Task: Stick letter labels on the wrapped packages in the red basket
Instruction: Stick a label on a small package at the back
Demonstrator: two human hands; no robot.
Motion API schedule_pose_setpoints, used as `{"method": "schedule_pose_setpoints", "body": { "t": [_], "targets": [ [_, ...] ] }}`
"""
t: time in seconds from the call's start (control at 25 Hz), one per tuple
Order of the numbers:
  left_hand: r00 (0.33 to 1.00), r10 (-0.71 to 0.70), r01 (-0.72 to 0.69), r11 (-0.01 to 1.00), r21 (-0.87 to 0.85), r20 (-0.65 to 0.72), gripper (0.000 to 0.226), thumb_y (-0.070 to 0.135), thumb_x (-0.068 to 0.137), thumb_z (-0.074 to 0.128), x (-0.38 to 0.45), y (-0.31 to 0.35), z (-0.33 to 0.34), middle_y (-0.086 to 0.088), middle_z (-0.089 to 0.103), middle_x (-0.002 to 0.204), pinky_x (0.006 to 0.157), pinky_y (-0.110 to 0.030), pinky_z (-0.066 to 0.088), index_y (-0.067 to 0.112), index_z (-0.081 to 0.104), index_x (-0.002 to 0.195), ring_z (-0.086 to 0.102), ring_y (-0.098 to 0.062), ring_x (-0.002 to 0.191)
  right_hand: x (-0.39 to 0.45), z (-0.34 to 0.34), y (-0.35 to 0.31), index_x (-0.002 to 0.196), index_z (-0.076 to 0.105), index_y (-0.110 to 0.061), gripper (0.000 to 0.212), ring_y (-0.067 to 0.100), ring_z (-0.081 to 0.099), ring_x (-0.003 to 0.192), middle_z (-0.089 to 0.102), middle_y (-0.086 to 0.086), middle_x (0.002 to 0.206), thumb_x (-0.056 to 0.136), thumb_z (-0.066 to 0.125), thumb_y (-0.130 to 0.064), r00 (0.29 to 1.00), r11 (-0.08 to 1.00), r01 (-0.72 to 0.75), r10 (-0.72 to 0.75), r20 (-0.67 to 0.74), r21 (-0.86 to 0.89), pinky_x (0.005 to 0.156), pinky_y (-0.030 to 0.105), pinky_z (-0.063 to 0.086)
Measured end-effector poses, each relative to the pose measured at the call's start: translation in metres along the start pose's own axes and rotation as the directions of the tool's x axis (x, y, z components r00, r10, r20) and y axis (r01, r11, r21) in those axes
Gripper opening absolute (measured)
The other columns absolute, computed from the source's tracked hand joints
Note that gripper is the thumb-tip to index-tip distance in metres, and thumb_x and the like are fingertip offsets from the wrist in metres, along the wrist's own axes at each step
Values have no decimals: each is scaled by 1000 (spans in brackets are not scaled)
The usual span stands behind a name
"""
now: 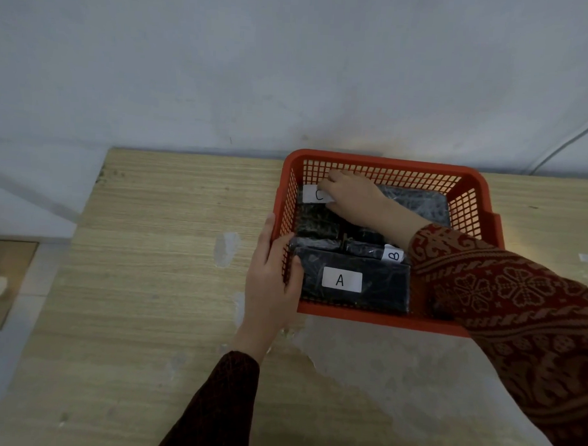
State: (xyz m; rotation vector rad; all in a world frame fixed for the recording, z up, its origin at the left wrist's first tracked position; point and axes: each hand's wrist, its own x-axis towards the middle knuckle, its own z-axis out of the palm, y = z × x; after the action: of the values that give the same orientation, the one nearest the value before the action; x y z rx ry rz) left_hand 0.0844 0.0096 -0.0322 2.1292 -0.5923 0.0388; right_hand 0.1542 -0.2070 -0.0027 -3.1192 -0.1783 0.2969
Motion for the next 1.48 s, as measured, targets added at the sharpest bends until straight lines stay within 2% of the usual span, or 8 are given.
{"method": "schedule_pose_setpoints", "body": {
  "t": [0.16, 0.36, 0.76, 0.92, 1.08, 1.24, 1.32, 1.48],
  "targets": [
    [1000, -11, 11, 1000, 1, -1, 36, 21, 95, 45, 2, 0, 0, -7, 28, 157, 108, -37, 42, 7, 55, 126, 34, -18, 142, -7, 0, -2, 115, 55, -9, 33, 31, 58, 103, 60, 13, 117, 88, 63, -26, 996, 991, -31, 20, 83, 129, 80, 41, 52],
    [1000, 4, -4, 1000, -2, -17, 36, 22, 95, 45, 1, 0, 0, -8, 29, 157, 108, -35, 42, 6, 56, 125, 35, -19, 141, -4, 5, -10, 112, 56, -3, 33, 33, 58, 103, 62, 18, 114, 86, 67, -21, 976, 949, -190, 156, 149, 252, 83, 43, 52],
    [999, 8, -8, 1000, -26, -35, 35, 22, 95, 44, 1, -6, 3, -8, 30, 156, 109, -29, 39, 5, 57, 123, 32, -14, 141, 14, -10, -28, 121, 51, -1, 55, 31, 55, 111, 57, 17, 123, 79, 76, -25, 890, 849, -435, 354, 287, 300, 74, 31, 41],
    [999, -3, 2, 999, -36, -33, 36, 23, 95, 44, 1, -5, 4, -7, 30, 157, 108, -33, 42, 5, 58, 123, 33, -13, 141, 10, -21, -21, 125, 53, 0, 64, 30, 52, 118, 55, 14, 130, 75, 78, -31, 881, 785, -463, 355, 314, 412, 86, 31, 43],
    [1000, -3, 2, 999, -36, -21, 38, 25, 95, 43, 0, -4, 2, -6, 28, 158, 109, -35, 42, 6, 57, 125, 32, -17, 143, 4, -29, -17, 123, 61, -2, 55, 26, 56, 113, 61, 11, 126, 79, 73, -34, 888, 723, -449, 295, 352, 526, 86, 30, 46],
    [1000, -22, 22, 999, -33, -3, 38, 26, 95, 42, 0, -3, 0, -2, 25, 159, 110, -29, 38, 9, 55, 126, 29, -14, 144, -12, -38, -11, 114, 62, 0, 38, 23, 59, 105, 59, 9, 119, 83, 70, -20, 858, 403, -506, 321, 400, 762, 72, 26, 57],
    [1000, -29, 29, 999, -40, 3, 37, 26, 95, 43, -1, -1, -1, 0, 25, 159, 110, -24, 35, 11, 55, 126, 29, -13, 143, -23, -43, -8, 112, 59, 1, 28, 26, 59, 107, 57, 14, 118, 87, 65, -11, 840, 212, -516, 313, 443, 830, 74, 31, 59],
    [1000, -23, 23, 999, -24, 13, 35, 23, 95, 45, -1, 0, -2, 1, 23, 159, 109, -18, 32, 12, 56, 125, 29, -11, 143, -51, -45, -4, 134, 45, -9, 44, 28, 58, 107, 50, 16, 124, 92, 55, -2, 849, -122, -415, 304, 432, 902, 81, 40, 58]
  ]
}}
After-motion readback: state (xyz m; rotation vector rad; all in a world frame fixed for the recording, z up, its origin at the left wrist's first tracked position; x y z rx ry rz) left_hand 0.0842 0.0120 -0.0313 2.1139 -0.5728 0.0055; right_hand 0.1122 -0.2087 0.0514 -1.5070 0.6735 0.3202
